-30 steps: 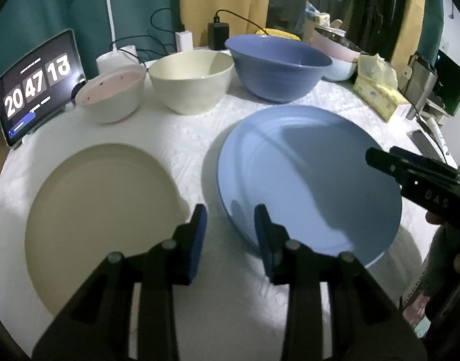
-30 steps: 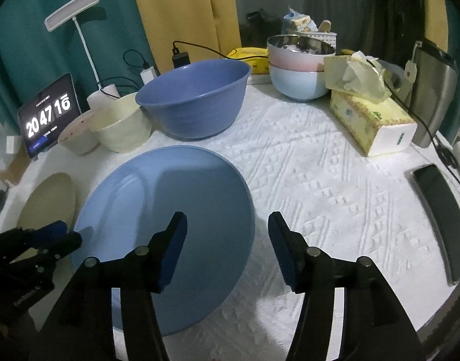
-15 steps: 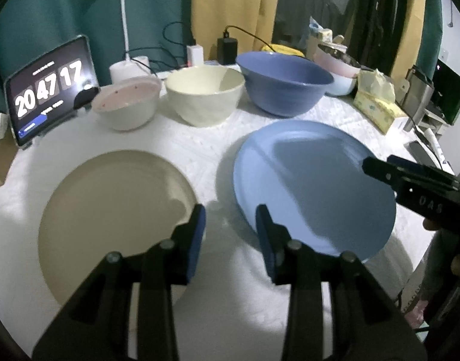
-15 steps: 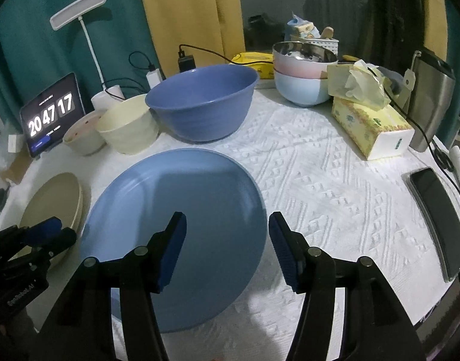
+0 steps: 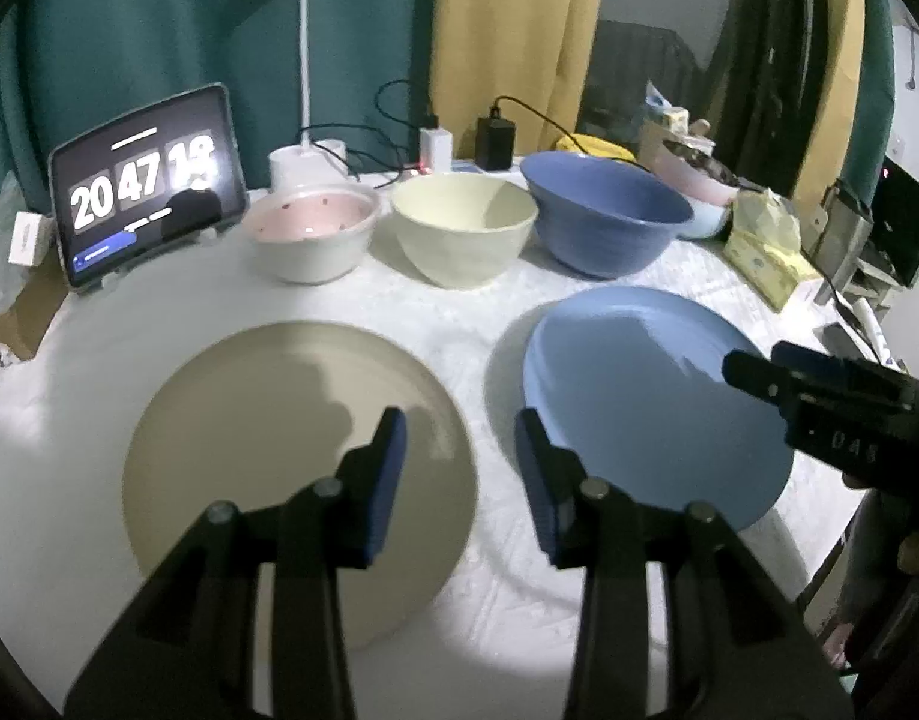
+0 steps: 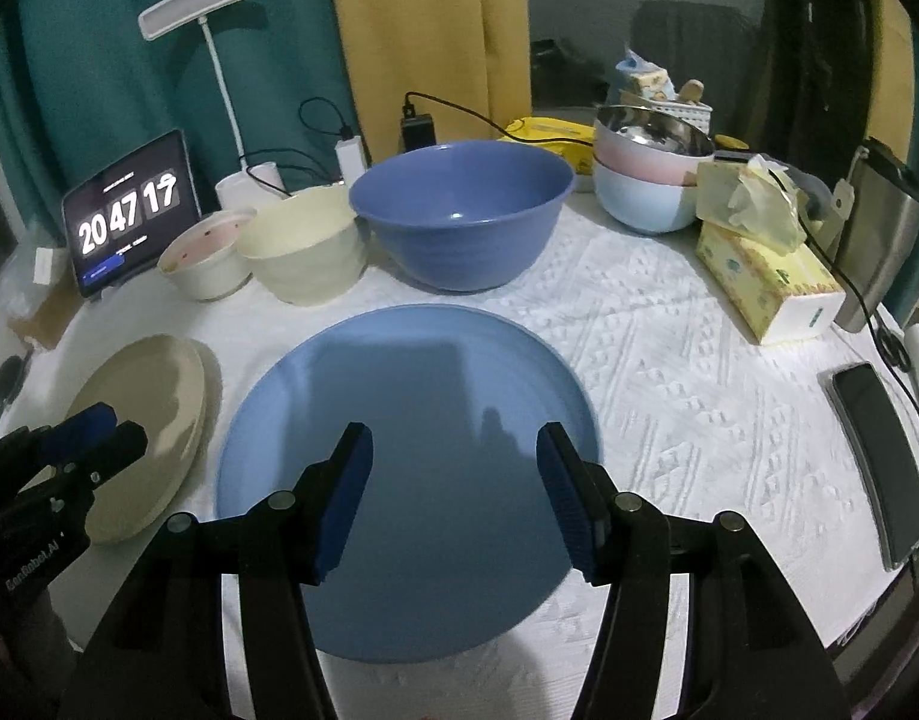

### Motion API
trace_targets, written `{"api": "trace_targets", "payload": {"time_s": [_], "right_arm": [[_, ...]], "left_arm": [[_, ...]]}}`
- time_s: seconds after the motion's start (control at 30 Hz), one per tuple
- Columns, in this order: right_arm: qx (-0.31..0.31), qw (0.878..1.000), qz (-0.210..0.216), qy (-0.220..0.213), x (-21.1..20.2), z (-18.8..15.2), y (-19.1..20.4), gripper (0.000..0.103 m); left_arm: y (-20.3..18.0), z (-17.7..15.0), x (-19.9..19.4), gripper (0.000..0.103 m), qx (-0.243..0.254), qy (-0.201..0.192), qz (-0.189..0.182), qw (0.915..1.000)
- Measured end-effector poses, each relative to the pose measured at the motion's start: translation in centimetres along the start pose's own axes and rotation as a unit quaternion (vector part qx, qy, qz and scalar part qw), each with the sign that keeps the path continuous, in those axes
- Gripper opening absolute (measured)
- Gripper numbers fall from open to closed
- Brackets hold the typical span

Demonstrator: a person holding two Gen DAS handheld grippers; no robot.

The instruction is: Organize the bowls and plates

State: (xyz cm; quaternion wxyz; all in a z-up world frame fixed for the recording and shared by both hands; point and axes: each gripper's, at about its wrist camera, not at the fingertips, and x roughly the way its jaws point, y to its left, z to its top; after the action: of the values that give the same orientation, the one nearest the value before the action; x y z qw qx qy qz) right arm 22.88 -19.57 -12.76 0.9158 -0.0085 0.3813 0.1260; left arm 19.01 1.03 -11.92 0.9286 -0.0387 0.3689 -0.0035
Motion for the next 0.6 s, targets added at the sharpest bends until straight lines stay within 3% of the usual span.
{"api": "trace_targets", "payload": {"time_s": [0.6], "right_arm": [[-0.043,0.999,0.018,0.010,1.0,0.9,5.6,0.060]], "left_arm": [[5.7,-0.6,-1.2,0.041,-0.047,-0.015,0.023,0.9985]]}}
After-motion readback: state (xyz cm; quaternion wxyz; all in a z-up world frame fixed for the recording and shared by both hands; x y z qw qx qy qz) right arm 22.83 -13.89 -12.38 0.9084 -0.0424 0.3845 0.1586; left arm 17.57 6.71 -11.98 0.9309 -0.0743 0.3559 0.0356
